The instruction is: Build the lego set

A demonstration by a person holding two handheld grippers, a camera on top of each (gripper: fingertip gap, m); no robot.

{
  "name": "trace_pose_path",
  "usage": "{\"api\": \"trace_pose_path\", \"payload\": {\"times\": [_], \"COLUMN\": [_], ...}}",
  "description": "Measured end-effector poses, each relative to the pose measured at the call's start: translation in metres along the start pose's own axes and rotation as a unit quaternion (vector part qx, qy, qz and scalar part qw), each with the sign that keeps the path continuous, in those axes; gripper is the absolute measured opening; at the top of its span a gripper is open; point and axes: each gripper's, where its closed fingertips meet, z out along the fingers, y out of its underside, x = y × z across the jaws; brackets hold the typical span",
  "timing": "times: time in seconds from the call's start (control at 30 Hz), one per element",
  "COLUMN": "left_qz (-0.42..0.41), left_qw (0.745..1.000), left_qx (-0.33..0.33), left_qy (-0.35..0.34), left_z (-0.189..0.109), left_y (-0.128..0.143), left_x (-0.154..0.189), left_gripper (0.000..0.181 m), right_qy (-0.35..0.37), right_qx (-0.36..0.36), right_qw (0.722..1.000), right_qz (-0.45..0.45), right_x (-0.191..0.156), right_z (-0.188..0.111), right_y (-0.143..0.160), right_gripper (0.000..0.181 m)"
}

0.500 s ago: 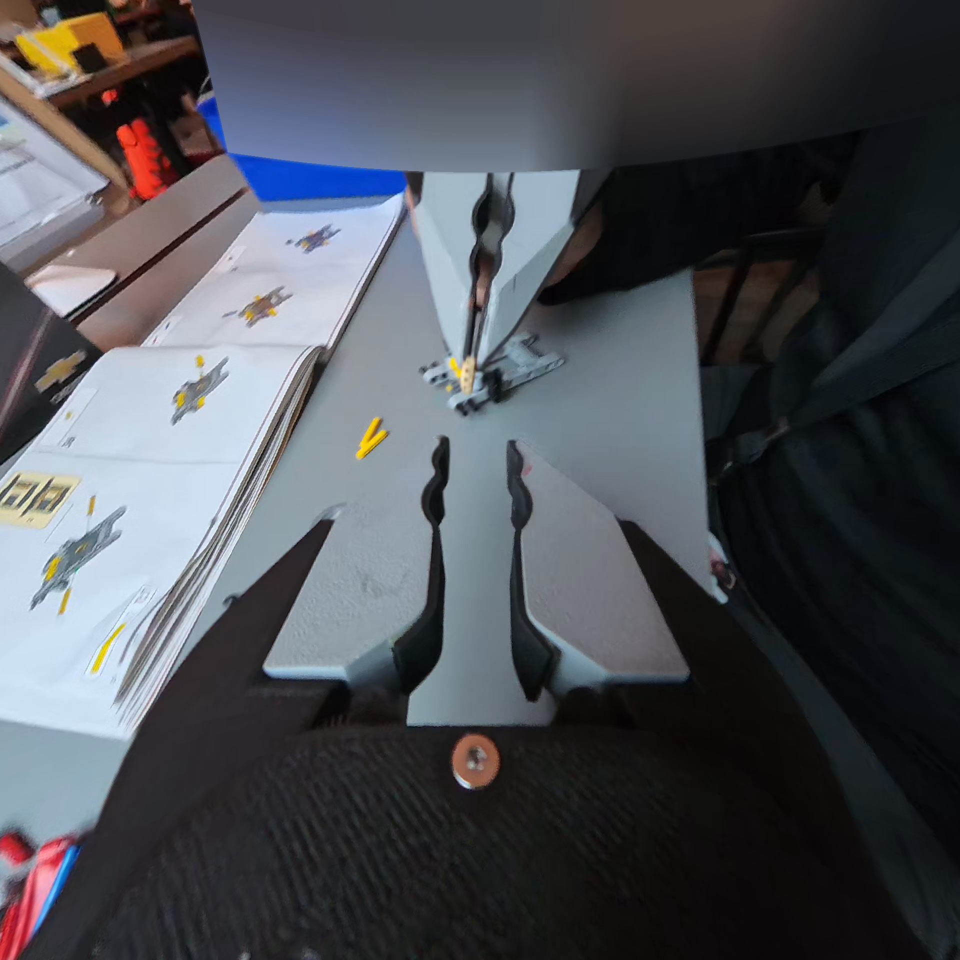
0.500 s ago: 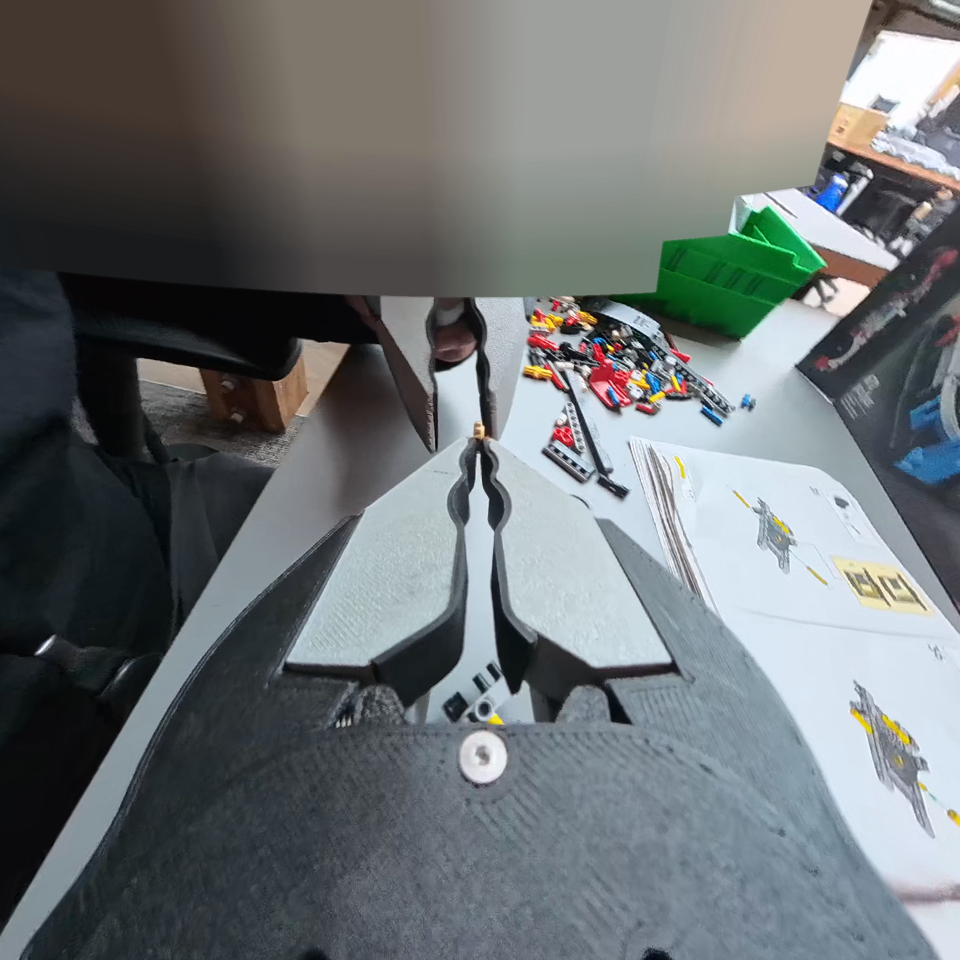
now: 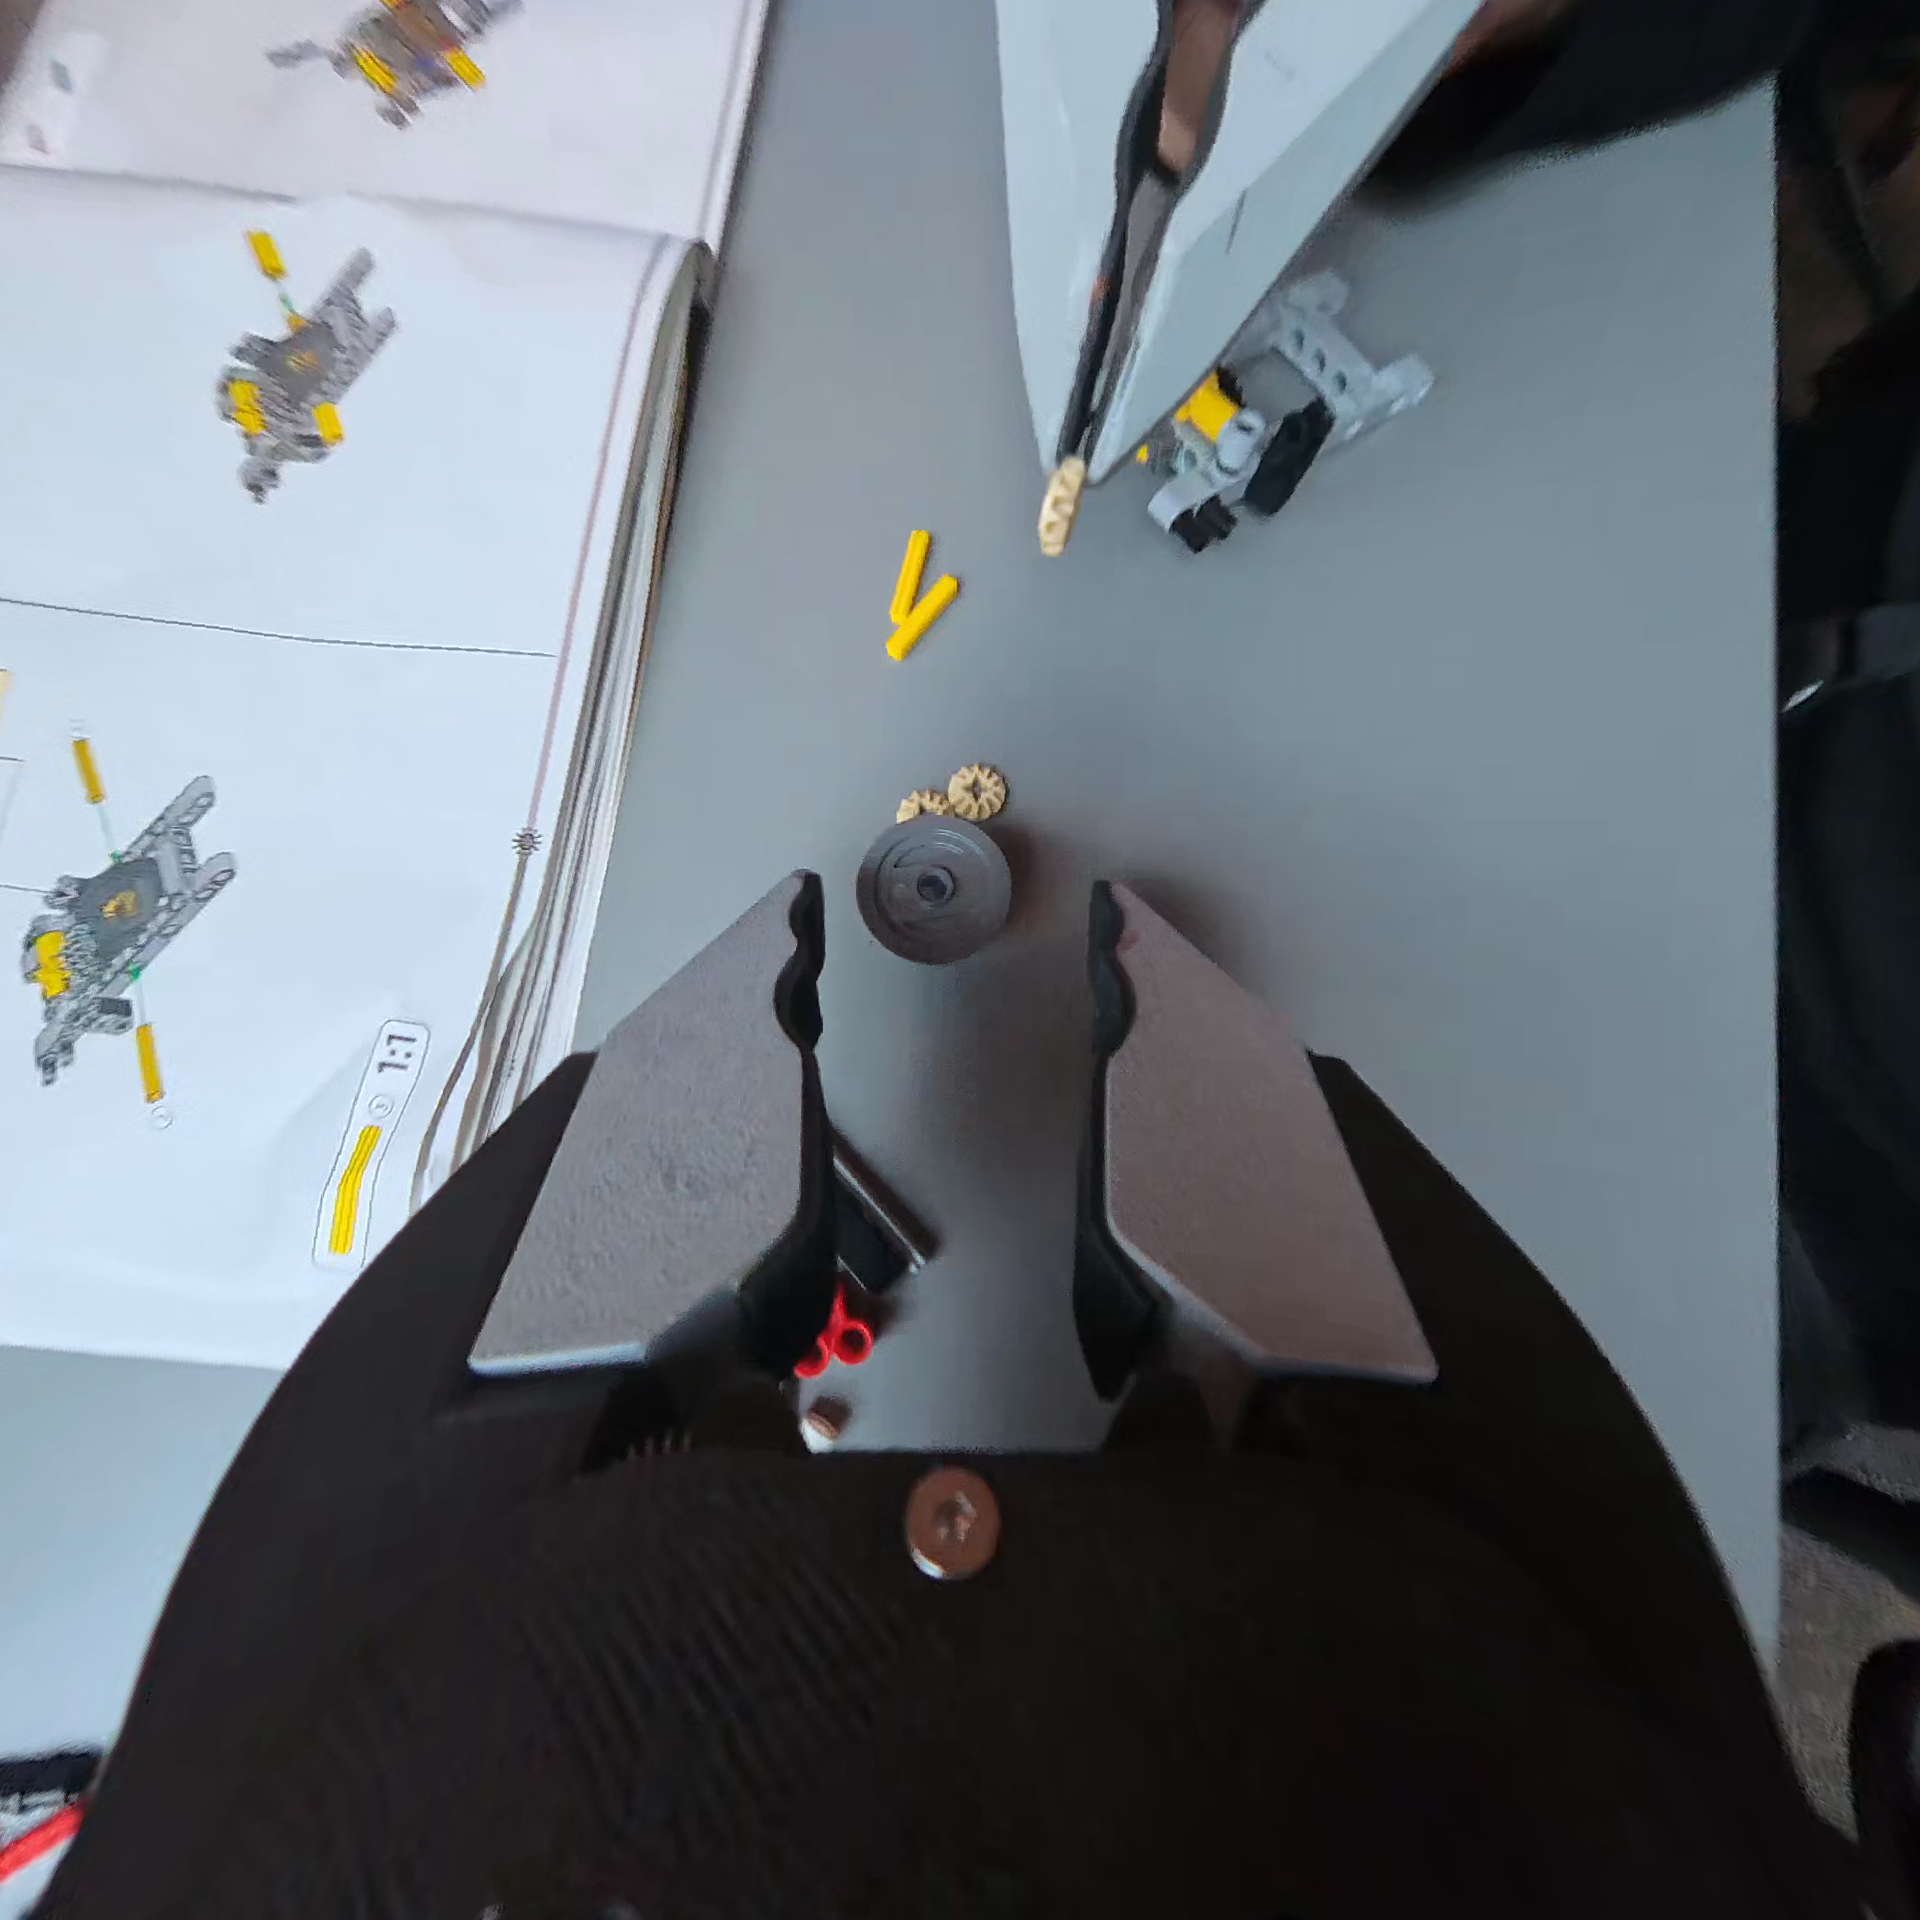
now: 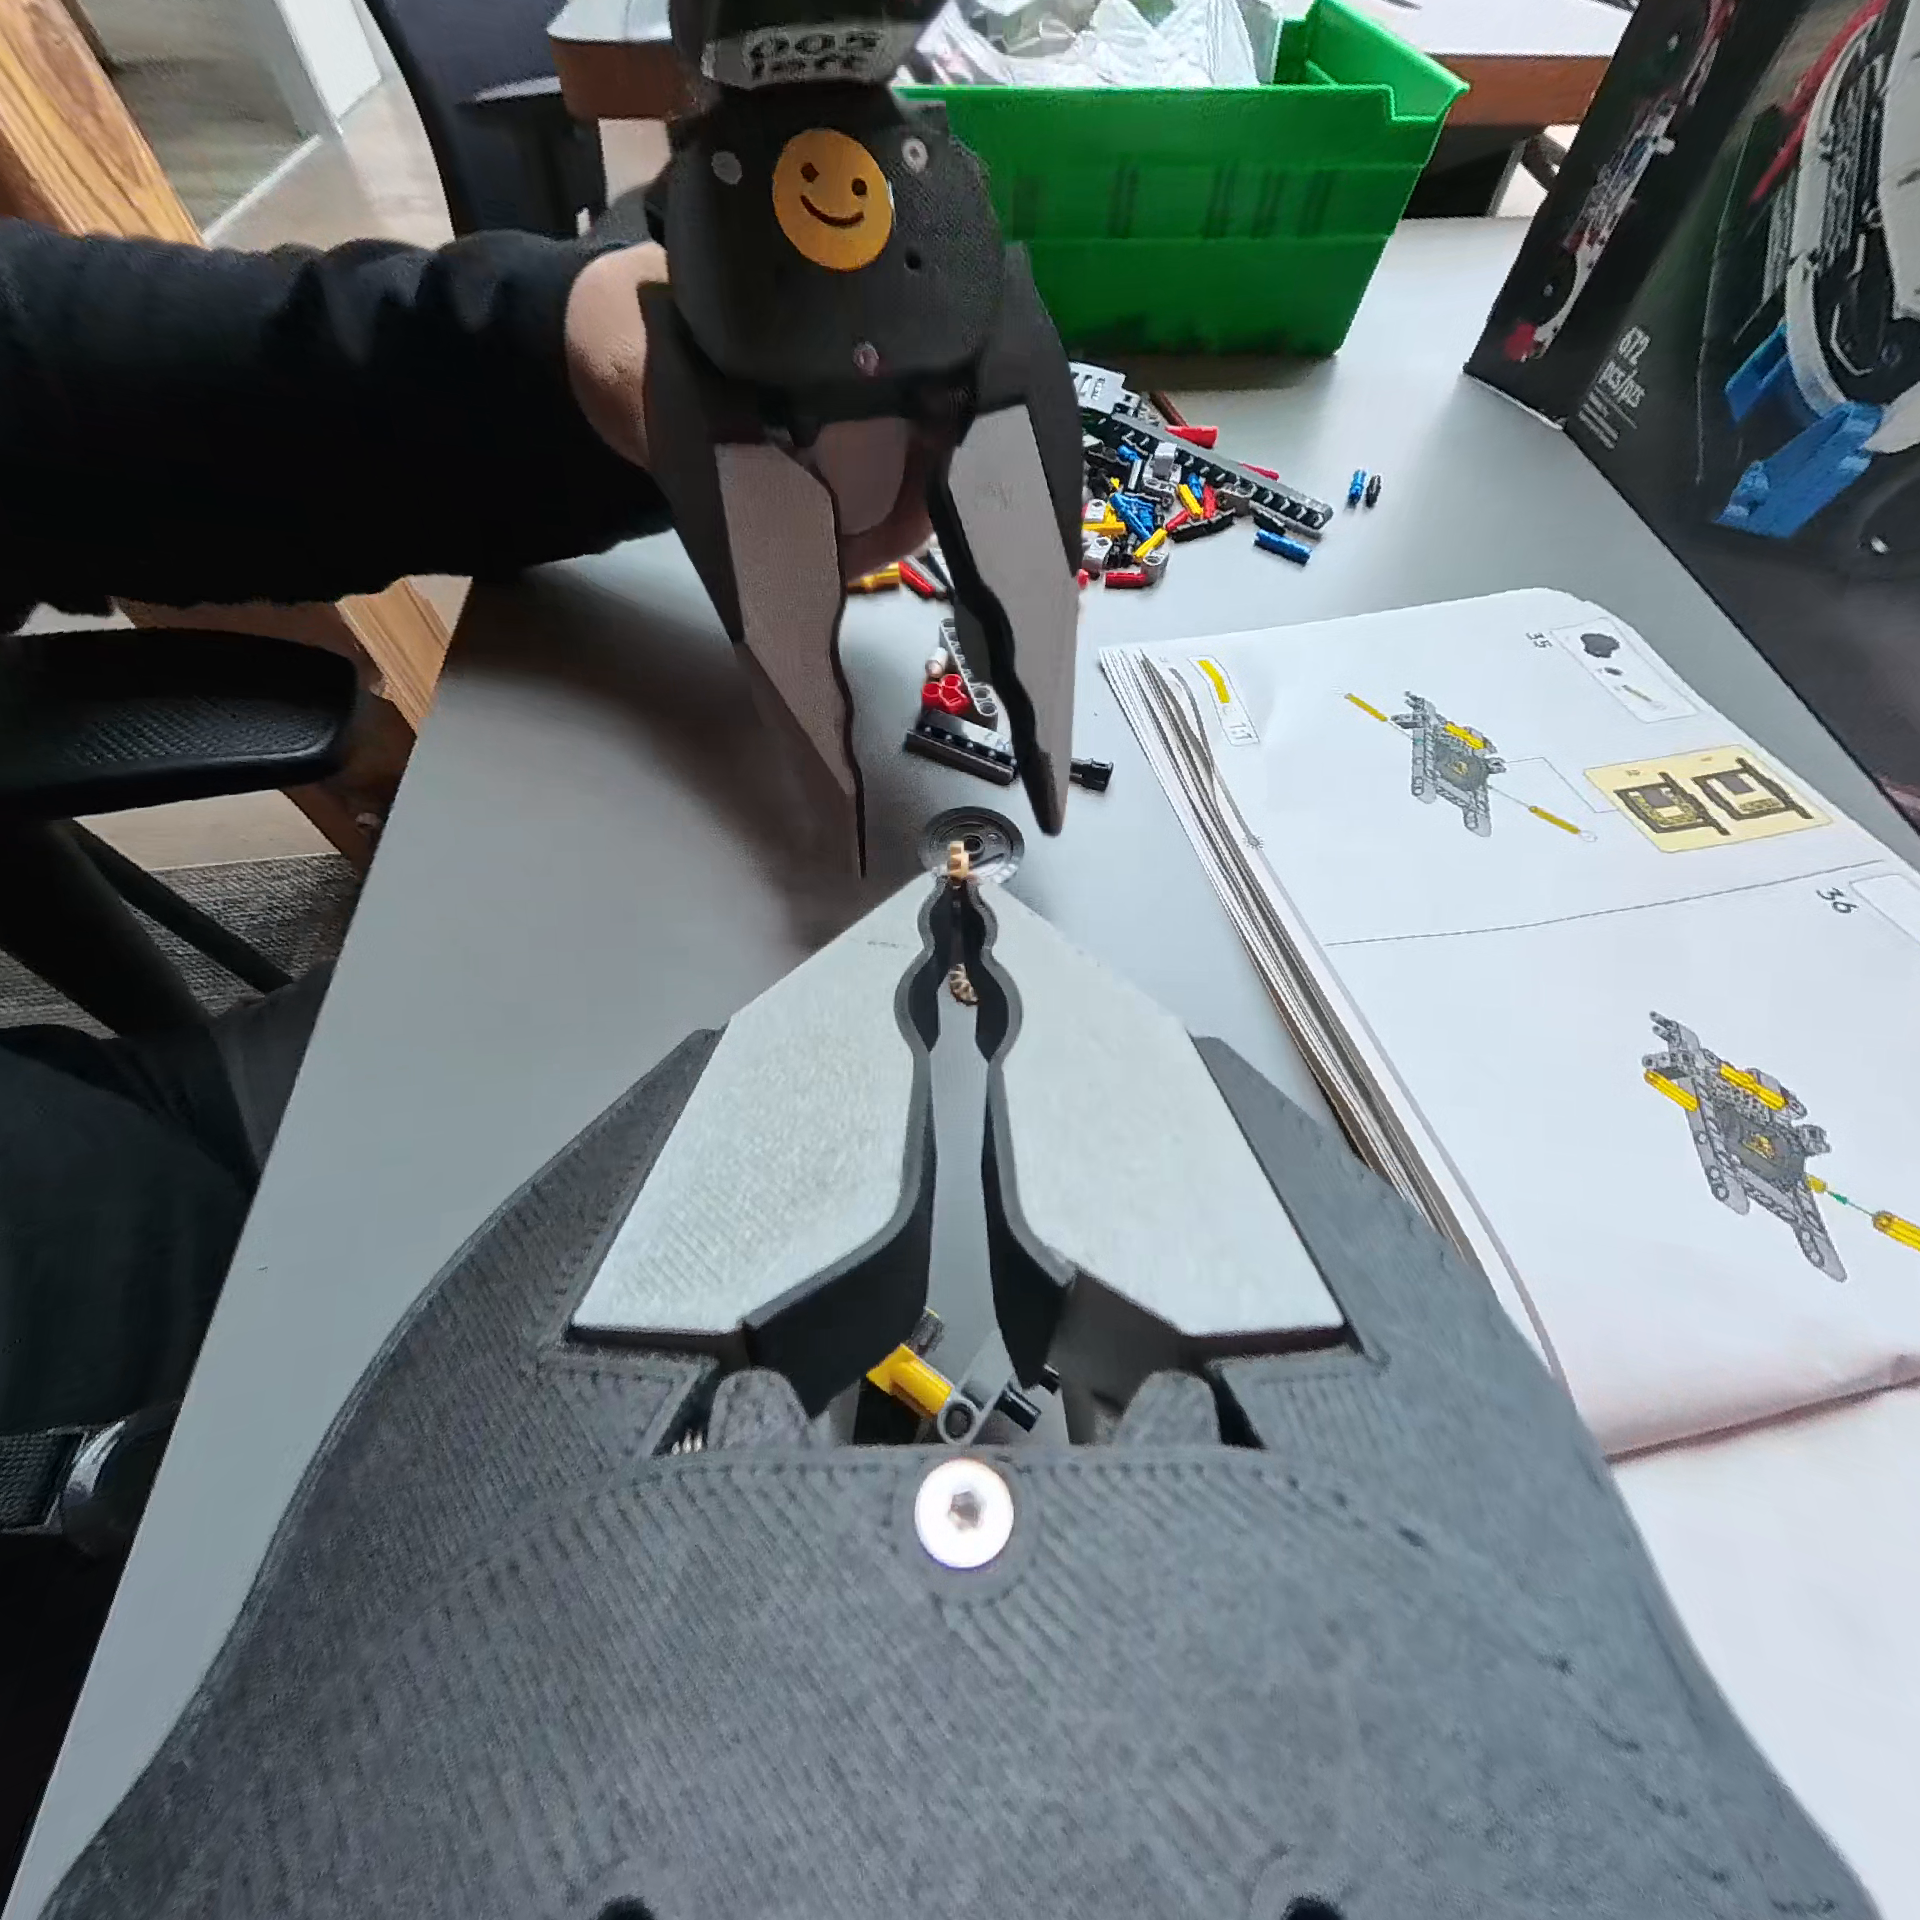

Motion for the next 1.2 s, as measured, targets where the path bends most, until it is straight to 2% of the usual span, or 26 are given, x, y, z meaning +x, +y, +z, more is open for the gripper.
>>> {"api": "trace_pose_path", "payload": {"times": [0.13, 0.37, 0.6, 0.73, 0.9, 0.97, 1.07, 1.2], "left_qz": [0.021, 0.005, -0.062, -0.163, -0.263, -0.292, -0.312, -0.272], "left_qw": [0.999, 1.0, 0.986, 0.962, 0.938, 0.935, 0.943, 0.96], "left_qx": [-0.025, 0.004, 0.153, 0.209, 0.214, 0.193, 0.112, 0.064], "left_qy": [-0.004, -0.017, 0.023, 0.059, 0.073, 0.061, 0.011, -0.022], "left_z": [0.009, 0.008, -0.012, -0.022, -0.013, -0.006, 0.006, 0.008], "left_y": [0.005, 0.004, -0.022, -0.035, -0.036, -0.03, -0.005, 0.001], "left_x": [-0.002, -0.007, 0.0, -0.002, -0.004, -0.005, -0.008, 0.001], "left_gripper": [0.03, 0.029, 0.028, 0.028, 0.028, 0.028, 0.028, 0.029], "right_qy": [0.0, 0.001, -0.004, -0.003, 0.004, 0.009, 0.018, 0.02], "right_qx": [0.001, -0.003, 0.005, 0.007, 0.008, 0.001, -0.011, -0.008], "right_qw": [1.0, 1.0, 1.0, 0.999, 0.999, 1.0, 1.0, 0.999], "right_qz": [0.005, 0.01, 0.023, 0.032, 0.031, 0.028, 0.021, 0.026], "right_x": [0.002, 0.004, 0.005, 0.006, 0.006, 0.006, 0.008, 0.011], "right_z": [-0.001, 0.0, -0.001, -0.001, 0.0, 0.002, 0.003, 0.002], "right_y": [0.0, 0.002, 0.0, -0.001, -0.002, 0.0, 0.004, 0.004], "right_gripper": [0.0, 0.0, 0.0, 0.0, 0.0, 0.0, 0.0, 0.0]}}
